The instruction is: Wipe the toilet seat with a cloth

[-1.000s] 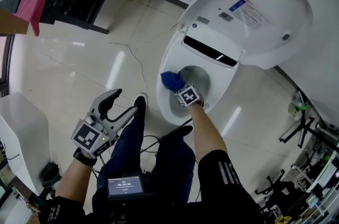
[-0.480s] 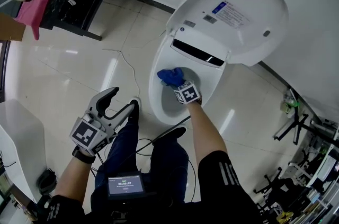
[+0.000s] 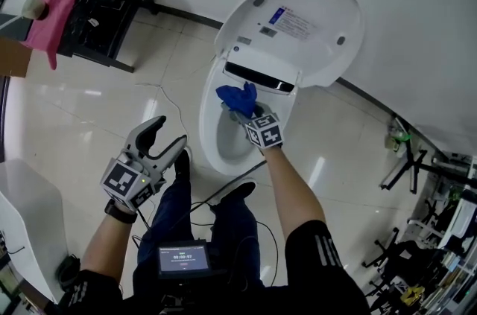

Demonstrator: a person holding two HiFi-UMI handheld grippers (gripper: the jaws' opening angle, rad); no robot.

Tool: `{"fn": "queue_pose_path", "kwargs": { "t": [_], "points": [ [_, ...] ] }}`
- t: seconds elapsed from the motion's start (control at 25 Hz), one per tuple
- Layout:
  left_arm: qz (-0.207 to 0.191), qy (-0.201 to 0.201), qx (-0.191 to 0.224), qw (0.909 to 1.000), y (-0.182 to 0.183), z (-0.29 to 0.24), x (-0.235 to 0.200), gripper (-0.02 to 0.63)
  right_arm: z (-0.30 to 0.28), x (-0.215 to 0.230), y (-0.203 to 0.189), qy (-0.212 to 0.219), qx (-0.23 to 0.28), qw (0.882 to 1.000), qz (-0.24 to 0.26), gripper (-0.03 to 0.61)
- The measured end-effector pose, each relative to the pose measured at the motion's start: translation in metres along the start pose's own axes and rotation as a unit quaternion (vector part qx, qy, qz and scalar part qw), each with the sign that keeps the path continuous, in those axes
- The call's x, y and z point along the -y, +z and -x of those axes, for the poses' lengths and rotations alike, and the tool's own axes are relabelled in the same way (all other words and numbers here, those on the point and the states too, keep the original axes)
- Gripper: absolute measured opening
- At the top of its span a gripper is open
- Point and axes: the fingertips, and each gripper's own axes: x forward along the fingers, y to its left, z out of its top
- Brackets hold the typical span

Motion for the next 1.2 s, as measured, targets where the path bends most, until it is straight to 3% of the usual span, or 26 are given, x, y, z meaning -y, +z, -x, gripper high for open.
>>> {"fn": "queue_pose_path", "kwargs": {
  "t": [0.24, 0.56, 0.88, 1.2],
  "points": [
    [-0.007, -0.020, 0.010, 0.9997, 0.034, -0.005, 0.024, 0.259, 0.064, -0.009, 0.056, -0.014, 0.072, 0.997, 0.003, 0.206],
    [-0.059, -0.046, 0.039, 0.9964, 0.073, -0.004, 0.053, 0.259, 0.174, -0.026, 0.117, -0.043, 0.164, 0.985, 0.007, 0.206],
    [-0.121, -0.094, 0.064, 0.9862, 0.139, 0.006, 0.119, 0.259, 0.311, -0.053, 0.161, -0.080, 0.261, 0.962, 0.011, 0.204],
    [-0.148, -0.115, 0.093, 0.9778, 0.185, 0.018, 0.171, 0.259, 0.452, -0.077, 0.182, -0.127, 0.341, 0.931, 0.017, 0.202]
  ]
}}
